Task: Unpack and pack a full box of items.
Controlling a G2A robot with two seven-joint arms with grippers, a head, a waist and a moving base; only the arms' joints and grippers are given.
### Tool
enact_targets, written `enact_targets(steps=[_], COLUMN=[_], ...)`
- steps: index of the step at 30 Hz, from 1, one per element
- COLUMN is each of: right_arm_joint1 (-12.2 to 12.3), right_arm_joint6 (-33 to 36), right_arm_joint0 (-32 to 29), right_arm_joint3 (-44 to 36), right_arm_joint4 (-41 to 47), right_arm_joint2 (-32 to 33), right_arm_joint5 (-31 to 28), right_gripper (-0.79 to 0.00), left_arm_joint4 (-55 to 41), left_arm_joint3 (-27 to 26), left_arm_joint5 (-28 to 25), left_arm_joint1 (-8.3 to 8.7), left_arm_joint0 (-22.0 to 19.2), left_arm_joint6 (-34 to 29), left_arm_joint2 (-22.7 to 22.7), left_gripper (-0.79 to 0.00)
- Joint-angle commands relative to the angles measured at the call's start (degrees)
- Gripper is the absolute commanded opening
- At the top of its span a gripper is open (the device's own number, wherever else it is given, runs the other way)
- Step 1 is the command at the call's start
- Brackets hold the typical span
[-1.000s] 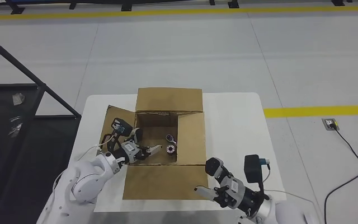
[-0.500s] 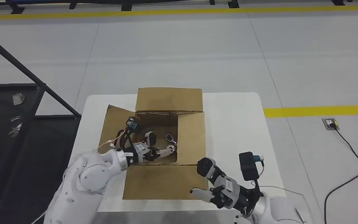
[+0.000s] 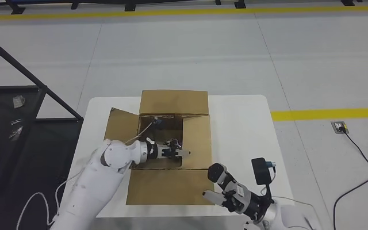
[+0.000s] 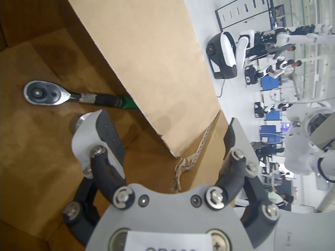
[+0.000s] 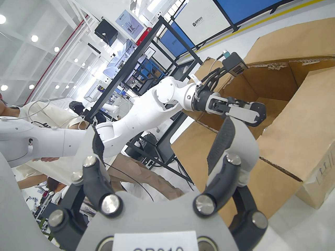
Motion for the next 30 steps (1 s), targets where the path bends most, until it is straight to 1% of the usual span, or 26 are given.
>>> enact_targets(steps=[1,7,12,15,19,23,30], right_arm_joint1=[0.1,0.5,0.9,1.1,1.3,1.5,1.8], right_arm_joint6=[-0.1,-0.7,-1.5,-1.8,-2.0,-2.2,-2.2], right_arm_joint0=[-0.1,-0.5,-1.2,-1.6,-1.8,-1.6,-0.2], right_arm_joint3=[-0.1,-0.3,-0.8,-1.1,-1.4,-1.6,-1.0], right_arm_joint4=[0.0,-0.1,-0.1,-0.2,-0.3,-0.3,-0.3], right_arm_joint2=[0.0,0.2,0.6,0.8,0.9,0.7,-0.5], right_arm_joint5=[-0.1,0.1,0.1,0.1,0.2,0.4,1.0], right_gripper=[0.0,0.0,0.0,0.0,0.0,0.0,0.0], left_arm_joint4=[-1.5,-4.4,-6.7,-8.0,-9.5,-10.3,-12.4], left_arm_joint3=[2.9,8.2,10.9,11.8,12.3,11.9,9.0], left_arm_joint5=[-1.2,-4.8,-7.2,-9.0,-10.4,-10.8,-11.0], left_arm_joint1=[-0.7,-2.61,-3.88,-4.3,-4.43,-4.21,-3.4], left_arm_joint0=[-1.2,-3.3,-4.4,-4.8,-5.2,-5.2,-4.3], left_arm_joint6=[1.0,3.0,4.0,3.7,3.0,2.1,0.3], left_arm_joint2=[1.5,5.4,7.4,7.8,7.6,6.8,4.7], left_gripper=[0.0,0.0,0.0,0.0,0.0,0.0,0.0])
